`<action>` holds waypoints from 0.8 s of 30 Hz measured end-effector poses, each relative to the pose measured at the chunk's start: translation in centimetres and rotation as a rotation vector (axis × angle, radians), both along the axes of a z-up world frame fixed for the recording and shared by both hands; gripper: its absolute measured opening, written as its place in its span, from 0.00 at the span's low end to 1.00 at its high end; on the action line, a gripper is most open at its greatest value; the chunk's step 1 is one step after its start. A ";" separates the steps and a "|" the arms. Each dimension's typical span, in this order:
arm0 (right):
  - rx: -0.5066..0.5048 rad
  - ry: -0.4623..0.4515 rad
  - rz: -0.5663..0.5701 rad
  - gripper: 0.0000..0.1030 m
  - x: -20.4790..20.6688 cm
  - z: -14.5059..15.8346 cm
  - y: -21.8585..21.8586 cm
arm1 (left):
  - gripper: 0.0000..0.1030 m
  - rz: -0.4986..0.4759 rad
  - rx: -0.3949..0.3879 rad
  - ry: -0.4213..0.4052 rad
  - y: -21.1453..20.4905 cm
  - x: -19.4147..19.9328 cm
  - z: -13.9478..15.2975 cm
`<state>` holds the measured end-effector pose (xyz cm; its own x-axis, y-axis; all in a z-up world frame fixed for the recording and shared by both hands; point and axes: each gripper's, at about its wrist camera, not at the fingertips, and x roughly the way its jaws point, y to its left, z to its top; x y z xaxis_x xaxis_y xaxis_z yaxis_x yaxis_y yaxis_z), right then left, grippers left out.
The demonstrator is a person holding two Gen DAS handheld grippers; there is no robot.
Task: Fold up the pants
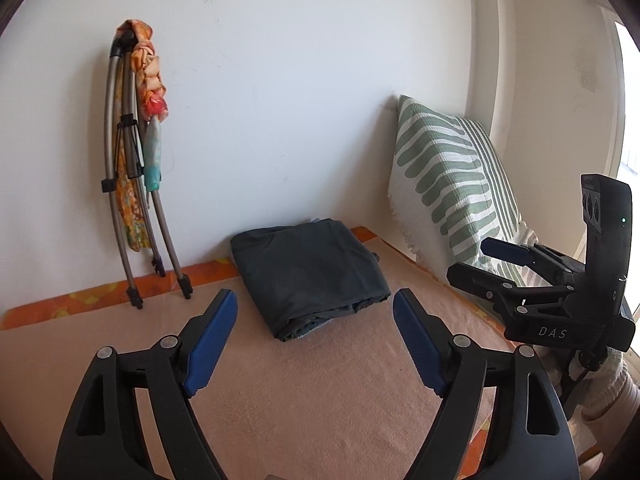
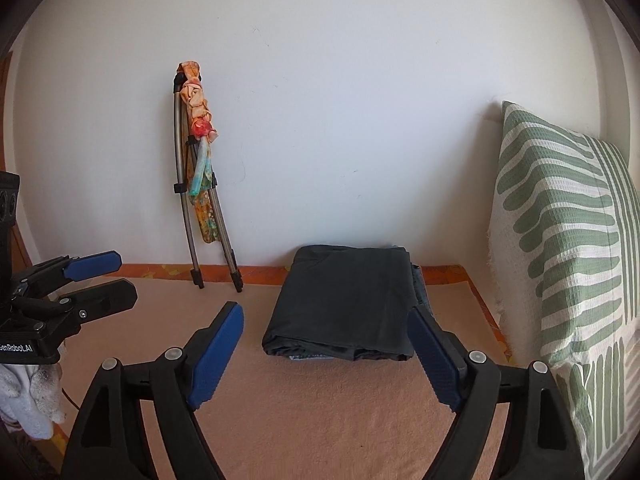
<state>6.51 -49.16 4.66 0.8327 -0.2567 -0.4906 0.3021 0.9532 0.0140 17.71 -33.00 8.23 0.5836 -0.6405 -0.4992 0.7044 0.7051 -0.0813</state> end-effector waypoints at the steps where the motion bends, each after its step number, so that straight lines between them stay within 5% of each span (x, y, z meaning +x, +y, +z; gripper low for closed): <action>1: -0.004 0.001 -0.001 0.84 -0.6 0.0 0.6 | 0.78 0.006 0.002 -0.005 0.4 -0.5 0.0; 4: -0.027 0.005 -0.013 0.85 -2.4 -0.1 2.5 | 0.78 0.026 -0.006 -0.008 1.7 -1.9 0.2; 8: -0.014 -0.018 -0.049 1.00 -5.0 -0.4 4.4 | 0.78 0.056 -0.005 0.003 3.4 -3.7 -0.2; 24: -0.057 0.024 -0.181 1.00 -8.9 -4.9 9.0 | 0.78 0.148 0.070 0.100 7.0 -6.1 -6.4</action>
